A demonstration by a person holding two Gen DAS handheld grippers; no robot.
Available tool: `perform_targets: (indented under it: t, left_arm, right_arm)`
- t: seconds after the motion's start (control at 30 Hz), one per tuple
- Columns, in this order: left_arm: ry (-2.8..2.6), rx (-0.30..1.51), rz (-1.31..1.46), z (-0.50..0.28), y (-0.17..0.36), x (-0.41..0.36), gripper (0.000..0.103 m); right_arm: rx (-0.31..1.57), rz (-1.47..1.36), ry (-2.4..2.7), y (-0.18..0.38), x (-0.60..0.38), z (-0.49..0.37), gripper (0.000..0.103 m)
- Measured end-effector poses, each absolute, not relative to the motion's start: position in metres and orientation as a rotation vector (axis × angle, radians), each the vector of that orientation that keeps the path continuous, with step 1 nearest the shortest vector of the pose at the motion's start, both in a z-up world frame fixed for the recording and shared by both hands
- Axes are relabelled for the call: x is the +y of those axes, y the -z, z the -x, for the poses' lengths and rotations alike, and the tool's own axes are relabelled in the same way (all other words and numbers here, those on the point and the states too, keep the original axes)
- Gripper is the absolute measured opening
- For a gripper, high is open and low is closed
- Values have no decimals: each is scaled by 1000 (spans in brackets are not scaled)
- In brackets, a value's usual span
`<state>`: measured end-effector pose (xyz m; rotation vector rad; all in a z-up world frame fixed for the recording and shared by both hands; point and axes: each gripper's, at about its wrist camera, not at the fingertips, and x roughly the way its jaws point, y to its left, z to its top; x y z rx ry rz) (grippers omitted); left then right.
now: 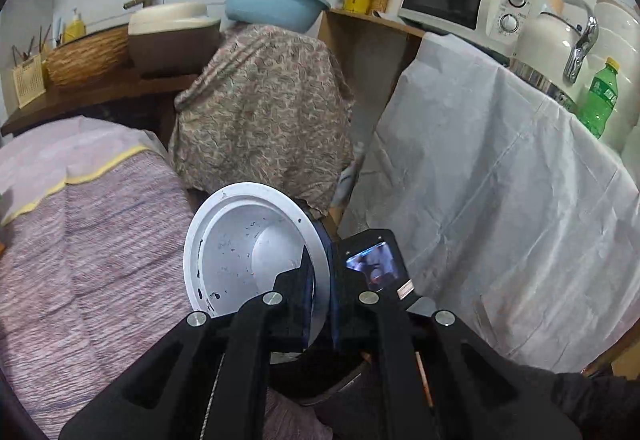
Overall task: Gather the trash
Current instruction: 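Carry the cup and bottle to the black bin, right tool drops bottle in, then open the left tool over the bin to drop the purple cup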
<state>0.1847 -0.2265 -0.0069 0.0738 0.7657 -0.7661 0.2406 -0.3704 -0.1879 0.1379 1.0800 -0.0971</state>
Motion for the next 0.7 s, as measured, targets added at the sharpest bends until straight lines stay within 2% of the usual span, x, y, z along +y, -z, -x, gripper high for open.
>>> perform_targets:
  t: [0.23,0.47,0.6,0.7]
  left_arm:
    - [781,833,-76,-198,34,-248,8]
    - [793,912,-51,-213,58,-259,8]
    - [802,959,-52,-218,74,-272,8]
    - [801,998,-64,-222,88,-285,8]
  right_arm:
    - [1103,-192,96,211,-369,-237,62]
    - [1025,-226,141,188,-386,-203,63]
    - [959,-196,190,167,-397,-173,72]
    - [932,-226,260,161,-416,-148,73]
